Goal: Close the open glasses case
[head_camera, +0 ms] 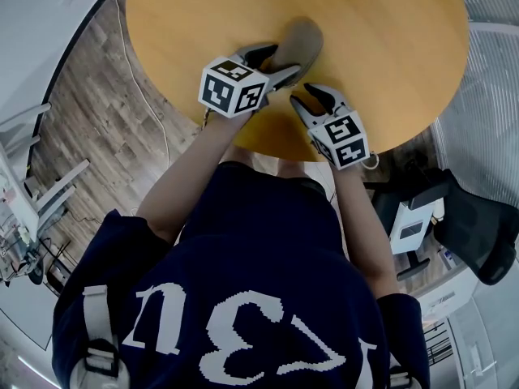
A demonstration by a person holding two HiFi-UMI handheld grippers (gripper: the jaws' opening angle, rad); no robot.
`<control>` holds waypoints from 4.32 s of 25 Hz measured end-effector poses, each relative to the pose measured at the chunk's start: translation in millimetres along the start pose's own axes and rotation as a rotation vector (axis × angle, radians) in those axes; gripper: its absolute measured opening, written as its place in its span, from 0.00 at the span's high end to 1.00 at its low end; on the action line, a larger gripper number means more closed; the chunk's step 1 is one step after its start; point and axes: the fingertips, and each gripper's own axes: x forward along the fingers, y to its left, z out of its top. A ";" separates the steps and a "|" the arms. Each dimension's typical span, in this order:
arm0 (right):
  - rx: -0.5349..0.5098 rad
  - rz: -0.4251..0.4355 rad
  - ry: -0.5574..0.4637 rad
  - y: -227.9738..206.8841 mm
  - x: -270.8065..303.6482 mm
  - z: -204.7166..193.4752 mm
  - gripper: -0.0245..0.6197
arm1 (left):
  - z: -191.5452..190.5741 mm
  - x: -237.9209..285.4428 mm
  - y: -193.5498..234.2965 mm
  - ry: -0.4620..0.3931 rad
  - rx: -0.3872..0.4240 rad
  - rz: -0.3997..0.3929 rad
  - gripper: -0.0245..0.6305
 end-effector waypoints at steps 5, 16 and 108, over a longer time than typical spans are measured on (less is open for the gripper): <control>0.053 0.018 -0.041 -5.1 8.0 11.6 0.69 | 2.4 -1.0 4.3 0.001 -0.090 -0.029 0.54; 0.129 0.065 -0.046 -9.0 -0.1 18.4 0.90 | 5.0 -0.6 8.6 -0.017 -0.211 -0.066 0.54; 0.017 0.182 0.163 -17.0 9.6 -6.0 0.86 | -0.8 7.6 -6.9 -0.032 0.088 0.110 0.54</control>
